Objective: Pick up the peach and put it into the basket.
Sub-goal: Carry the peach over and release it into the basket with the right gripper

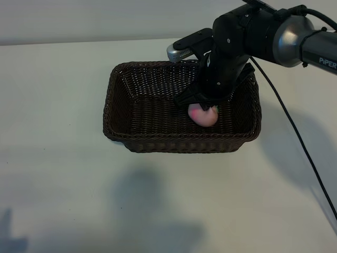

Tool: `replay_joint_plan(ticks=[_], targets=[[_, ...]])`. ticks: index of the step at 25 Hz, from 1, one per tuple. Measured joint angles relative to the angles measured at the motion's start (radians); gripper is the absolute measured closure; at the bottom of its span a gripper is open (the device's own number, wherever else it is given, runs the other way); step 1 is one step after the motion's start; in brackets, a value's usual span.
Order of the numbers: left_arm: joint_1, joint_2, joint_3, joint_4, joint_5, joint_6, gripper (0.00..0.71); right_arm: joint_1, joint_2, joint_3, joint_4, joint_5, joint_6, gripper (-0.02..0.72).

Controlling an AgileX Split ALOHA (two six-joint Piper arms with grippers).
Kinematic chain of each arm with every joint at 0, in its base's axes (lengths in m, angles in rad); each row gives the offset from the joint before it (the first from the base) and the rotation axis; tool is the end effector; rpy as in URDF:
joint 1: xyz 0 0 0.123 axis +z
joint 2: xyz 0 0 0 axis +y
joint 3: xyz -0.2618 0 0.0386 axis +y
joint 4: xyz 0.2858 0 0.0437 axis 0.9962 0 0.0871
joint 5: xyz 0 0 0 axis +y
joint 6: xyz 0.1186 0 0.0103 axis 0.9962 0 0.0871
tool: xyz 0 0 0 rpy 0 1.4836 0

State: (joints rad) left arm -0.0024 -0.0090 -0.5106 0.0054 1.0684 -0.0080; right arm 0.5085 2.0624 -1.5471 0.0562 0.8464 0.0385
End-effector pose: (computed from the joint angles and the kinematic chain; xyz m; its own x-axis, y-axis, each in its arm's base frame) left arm 0.0708 0.0004 0.2860 -0.4454 -0.0043 -0.8953 -0.0042 1.0000 -0.0027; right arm 0.4016 0.2296 0.1190 -0.8705 -0.3986 -0.2888 -0.4325 0.8995 0.0623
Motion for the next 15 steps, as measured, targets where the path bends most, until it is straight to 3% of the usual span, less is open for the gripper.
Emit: replay_joint_plan(ticks=[6,13,15], targets=[[0.000,0.000,0.000,0.000,0.000,0.000,0.117,0.000,0.002,0.000,0.000,-0.013,0.000,0.603],[0.000,0.000,0.000,0.000,0.000,0.000,0.117,0.000,-0.002,-0.013,0.021,0.007,-0.021,0.263],[0.000,0.000,0.000,0.000,0.000,0.000,0.117,0.000,-0.009,-0.041,0.024,0.039,-0.024,0.199]])
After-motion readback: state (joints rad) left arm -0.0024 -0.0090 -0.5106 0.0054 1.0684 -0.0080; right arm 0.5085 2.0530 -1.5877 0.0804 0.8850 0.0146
